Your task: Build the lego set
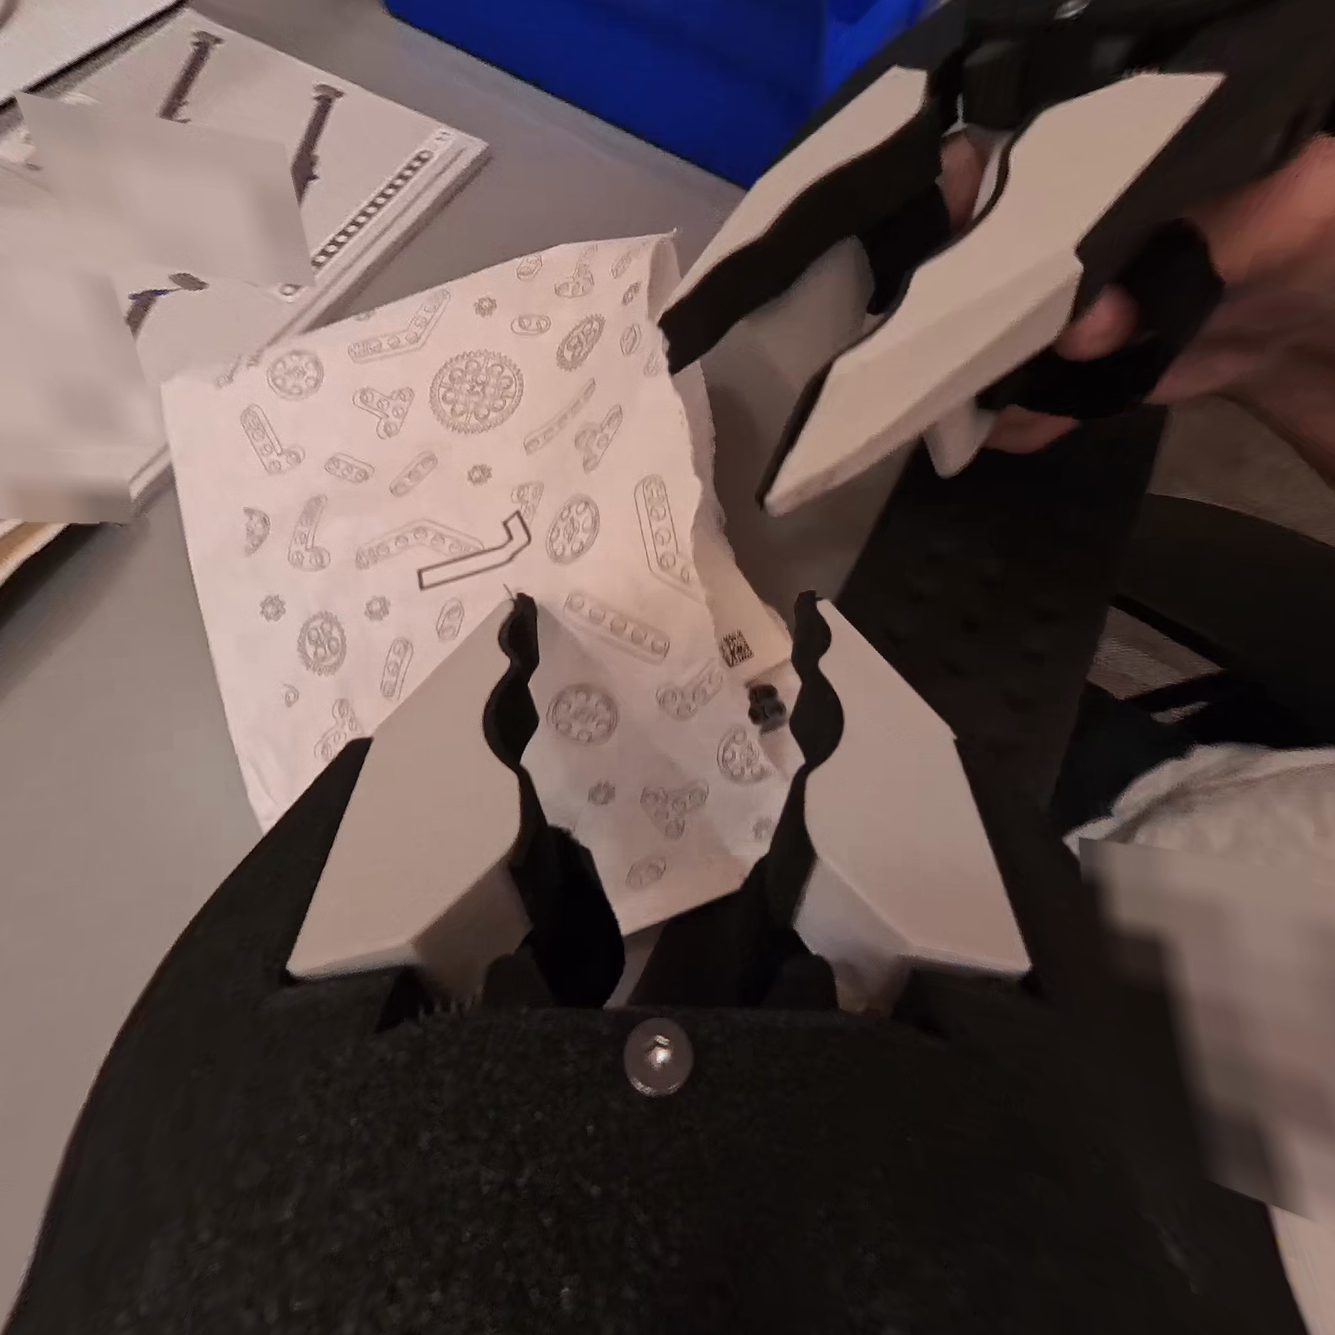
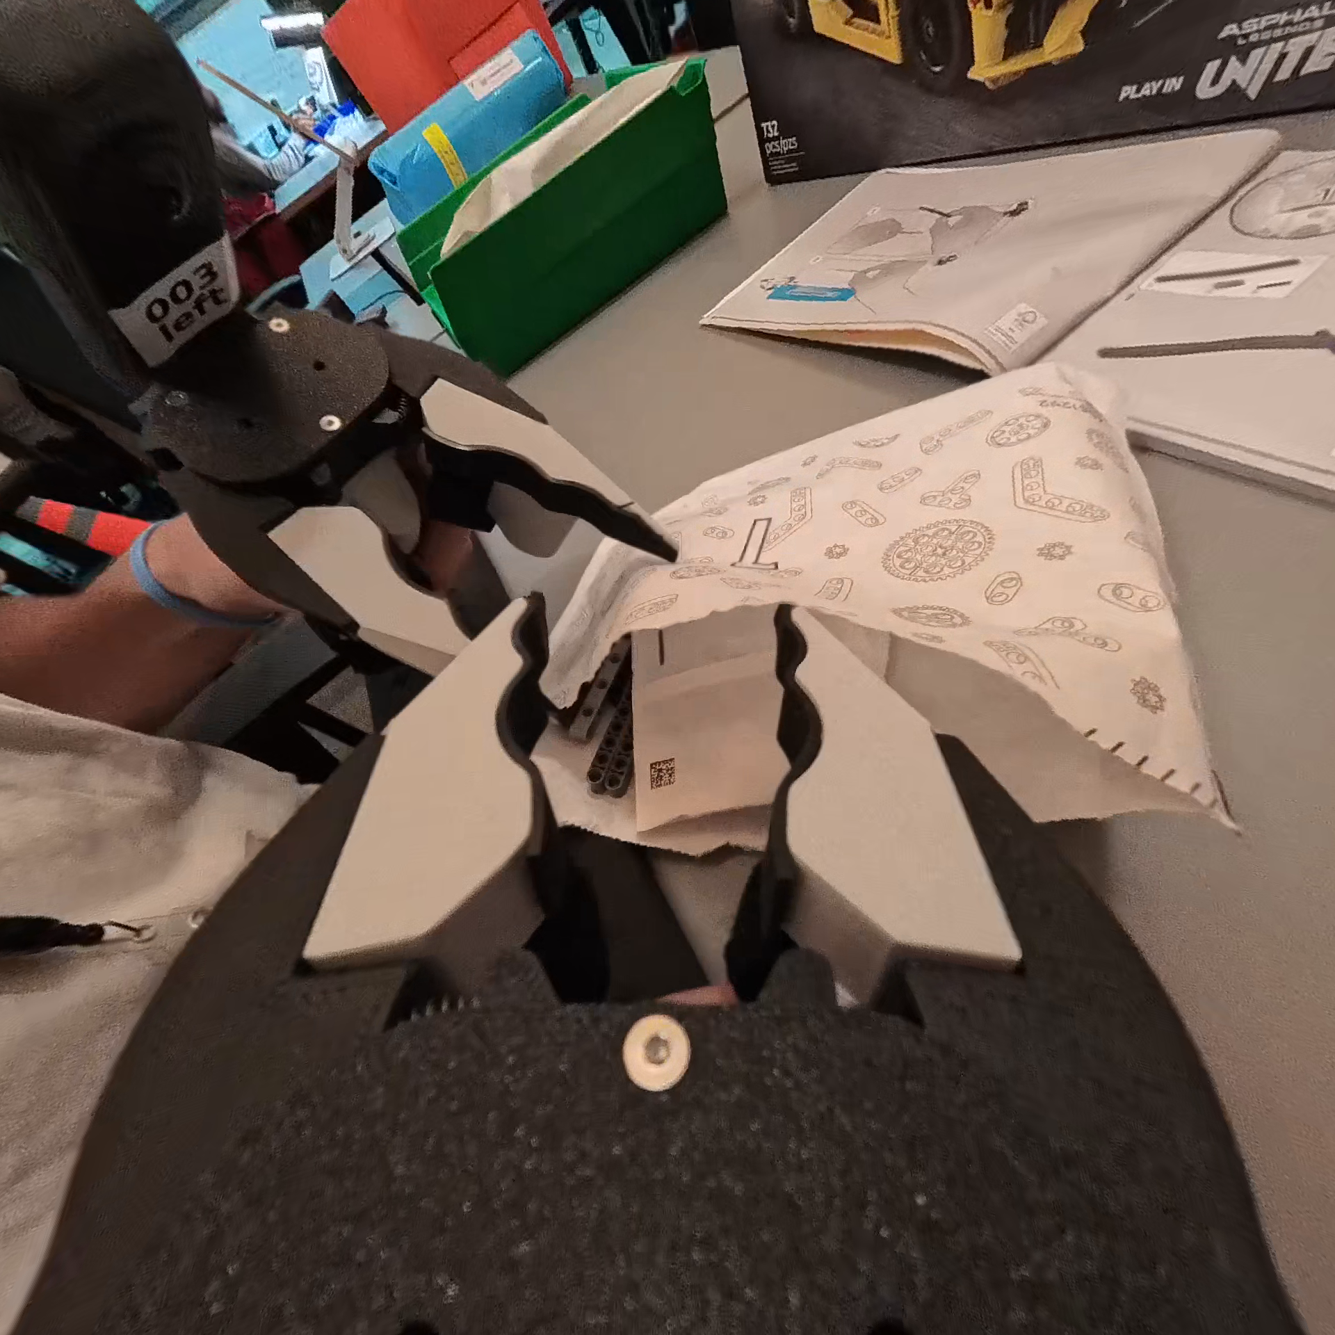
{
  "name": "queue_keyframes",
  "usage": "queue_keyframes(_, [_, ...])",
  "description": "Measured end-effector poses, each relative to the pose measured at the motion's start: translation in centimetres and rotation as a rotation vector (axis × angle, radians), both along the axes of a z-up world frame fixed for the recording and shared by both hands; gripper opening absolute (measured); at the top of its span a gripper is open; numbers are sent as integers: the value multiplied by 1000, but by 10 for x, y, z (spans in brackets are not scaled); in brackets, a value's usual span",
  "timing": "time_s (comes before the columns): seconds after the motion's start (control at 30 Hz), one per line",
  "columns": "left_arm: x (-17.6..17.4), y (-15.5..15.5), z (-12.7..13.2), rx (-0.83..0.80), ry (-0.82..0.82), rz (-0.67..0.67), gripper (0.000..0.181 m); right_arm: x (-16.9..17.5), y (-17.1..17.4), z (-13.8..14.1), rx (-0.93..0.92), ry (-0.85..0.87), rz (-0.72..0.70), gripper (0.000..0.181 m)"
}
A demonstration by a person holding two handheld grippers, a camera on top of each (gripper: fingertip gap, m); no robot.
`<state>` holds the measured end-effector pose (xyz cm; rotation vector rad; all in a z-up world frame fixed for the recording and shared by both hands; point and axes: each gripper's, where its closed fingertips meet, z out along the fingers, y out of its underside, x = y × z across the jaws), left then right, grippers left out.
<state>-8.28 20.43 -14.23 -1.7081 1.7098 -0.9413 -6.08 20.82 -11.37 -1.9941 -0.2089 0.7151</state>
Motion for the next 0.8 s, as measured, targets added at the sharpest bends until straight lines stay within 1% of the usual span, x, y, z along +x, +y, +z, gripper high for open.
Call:
queue_keyframes(0.07, [8,7,-4,58,33,47,68,-6,8,-1,-3,22,21,63])
queue_keyframes(0.13, [11,22,-10,155,92,120,54,-10,12,1,-1,68,37,63])
queue_keyframes(0.17, [11,29,-12,212,121,135,43,-10,14,2,5,90,39,62])
queue_keyframes(0.2, [11,32,-14,251,146,133,40,-11,15,2,7,107,42,61])
queue_keyframes(0.27, [12,37,-13,295,172,134,20,-10,15,0,6,100,46,58])
queue_keyframes(0.33, [14,43,-6,312,169,143,5,-2,13,-6,0,39,21,55])
queue_keyframes(0.37, [14,46,-3,308,176,148,3,3,10,-12,-16,-25,9,54])
queue_keyframes(0.43, [15,51,3,276,189,155,1,16,1,-33,-74,-225,-19,54])
queue_keyframes(0.47, [16,54,8,249,181,166,1,19,-5,-44,-119,-291,-30,56])
queue_keyframes(0.5, [17,56,12,224,171,180,1,19,-9,-53,-179,-298,-42,61])
queue_keyframes(0.53, [17,58,16,205,162,190,1,16,-13,-57,-233,-250,-52,62])
queue_keyframes(0.6, [18,60,19,185,148,201,1,7,-13,-53,-266,-69,-88,58])
queue_keyframes(0.67, [18,57,18,158,135,205,0,6,-11,-56,-313,60,-148,53])
queue_keyframes(0.7, [18,54,16,135,125,207,0,1,-10,-57,-324,128,-136,51])
queue_keyframes(0.8, [17,48,12,90,101,224,1,-3,-2,-64,-407,331,-164,40])
